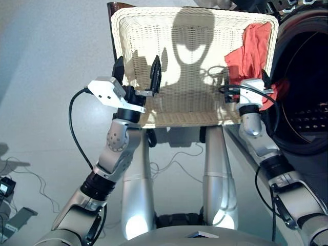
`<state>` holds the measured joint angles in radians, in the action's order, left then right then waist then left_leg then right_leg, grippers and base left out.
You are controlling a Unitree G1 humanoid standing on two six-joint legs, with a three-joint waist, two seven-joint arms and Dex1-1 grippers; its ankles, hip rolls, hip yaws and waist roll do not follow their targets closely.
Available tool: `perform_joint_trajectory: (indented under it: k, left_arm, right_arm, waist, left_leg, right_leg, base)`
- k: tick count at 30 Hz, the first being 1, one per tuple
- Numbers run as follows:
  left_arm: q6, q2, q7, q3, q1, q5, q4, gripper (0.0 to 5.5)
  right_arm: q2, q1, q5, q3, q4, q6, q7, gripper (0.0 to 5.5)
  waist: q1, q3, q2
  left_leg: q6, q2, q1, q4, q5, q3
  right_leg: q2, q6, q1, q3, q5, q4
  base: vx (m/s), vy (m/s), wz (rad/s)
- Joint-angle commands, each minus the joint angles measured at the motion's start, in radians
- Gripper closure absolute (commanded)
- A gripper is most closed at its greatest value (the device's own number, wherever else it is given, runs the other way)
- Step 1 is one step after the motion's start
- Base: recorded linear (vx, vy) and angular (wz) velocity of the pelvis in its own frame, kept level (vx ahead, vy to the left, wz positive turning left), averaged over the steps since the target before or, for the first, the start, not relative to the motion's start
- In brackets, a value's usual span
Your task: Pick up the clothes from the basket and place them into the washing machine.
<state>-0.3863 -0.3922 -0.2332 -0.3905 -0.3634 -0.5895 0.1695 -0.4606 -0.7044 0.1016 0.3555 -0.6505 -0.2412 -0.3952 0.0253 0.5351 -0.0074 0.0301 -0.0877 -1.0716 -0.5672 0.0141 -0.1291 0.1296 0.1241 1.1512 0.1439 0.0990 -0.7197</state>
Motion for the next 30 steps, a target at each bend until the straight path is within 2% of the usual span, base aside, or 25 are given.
perform_joint_trajectory:
  k: [1,11,24,30]
  left_arm:
    - [-0.043,0.013,0.034,0.002,0.011,-0.029,0.083,0.00]
    - [-0.038,0.005,0.056,-0.011,0.011,-0.058,0.092,0.00]
    - [-0.036,-0.018,0.053,-0.030,0.004,-0.063,0.098,0.00]
    - [-0.034,-0.028,0.054,-0.030,0.007,-0.059,0.109,0.00]
  right_arm:
    - [0.000,-0.072,0.019,-0.002,-0.121,-0.002,-0.021,0.00]
    - [-0.035,-0.210,0.109,-0.012,-0.410,0.015,-0.006,0.00]
    - [-0.095,-0.308,0.182,-0.025,-0.564,0.032,-0.023,0.00]
    - [-0.122,-0.327,0.203,-0.022,-0.580,0.038,-0.008,0.00]
  waist:
    - [-0.044,-0.015,0.035]
    - [-0.073,-0.015,0.061]
    - [-0.093,-0.015,0.089]
    - [-0.096,-0.015,0.094]
  left_leg:
    - [0.047,-0.009,-0.013,-0.087,0.068,0.049]
    - [0.052,-0.006,-0.015,-0.081,0.067,0.055]
    - [0.056,-0.004,-0.025,-0.081,0.068,0.051]
    - [0.059,-0.006,-0.041,-0.084,0.066,0.056]
  right_leg:
    - [0.006,-0.001,-0.023,-0.038,-0.085,0.063]
    - [0.012,-0.002,-0.026,-0.044,-0.084,0.070]
    - [0.015,-0.002,-0.014,-0.044,-0.076,0.067]
    - [0.014,-0.004,-0.001,-0.047,-0.072,0.061]
  base:
    - [0.000,0.000,0.000]
    - [0.000,0.000,0.000]
    - [0.000,0.000,0.000]
    - [0.000,0.000,0.000]
